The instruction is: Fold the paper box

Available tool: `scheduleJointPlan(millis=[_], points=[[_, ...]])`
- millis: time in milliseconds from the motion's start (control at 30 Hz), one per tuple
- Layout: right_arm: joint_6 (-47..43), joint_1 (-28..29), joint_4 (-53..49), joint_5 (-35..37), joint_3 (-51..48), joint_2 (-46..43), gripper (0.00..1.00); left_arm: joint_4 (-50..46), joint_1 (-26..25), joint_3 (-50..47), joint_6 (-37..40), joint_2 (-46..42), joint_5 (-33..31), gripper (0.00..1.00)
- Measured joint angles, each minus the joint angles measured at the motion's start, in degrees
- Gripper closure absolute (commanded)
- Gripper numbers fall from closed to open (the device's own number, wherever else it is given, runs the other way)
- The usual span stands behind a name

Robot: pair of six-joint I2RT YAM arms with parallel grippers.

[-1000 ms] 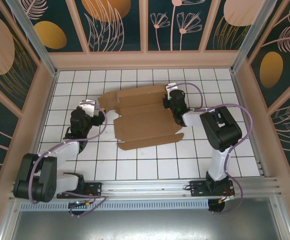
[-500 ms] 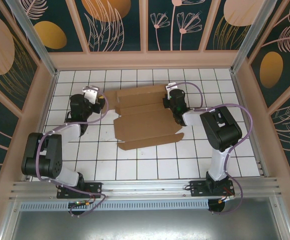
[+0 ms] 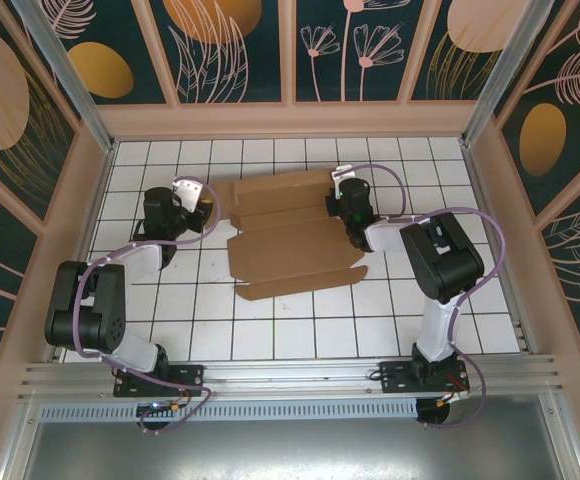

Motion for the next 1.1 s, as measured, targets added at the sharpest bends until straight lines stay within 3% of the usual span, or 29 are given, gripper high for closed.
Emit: scheduleJointPlan(millis=[133, 233, 433, 833, 1100], points=[[0.0, 0.0, 0.0, 0.0, 0.0, 0.0, 1.0, -2.71, 0.0, 3.06, -0.72, 1.64, 0.9, 0.93], [0.02, 0.0, -0.04, -0.2, 0.28, 0.2, 1.0, -4.02, -0.17, 5.35, -3.26, 2.45, 1.44, 1.0], [0.0, 0.2, 0.04, -0.59, 0.63, 0.59, 1.0, -4.02, -0.94, 5.73, -13.94, 2.56, -1.42, 0.98], [-0.02, -0.04, -0.04, 0.72, 0.74, 0.66, 1.0, 1.51, -9.03, 5.03, -37.05, 5.49, -15.61, 0.97], [-0.02, -0.04, -0.31, 1.49, 1.07, 0.83, 1.0, 4.76, -13.99, 7.54, -47.93, 9.33, -24.0, 0.83]])
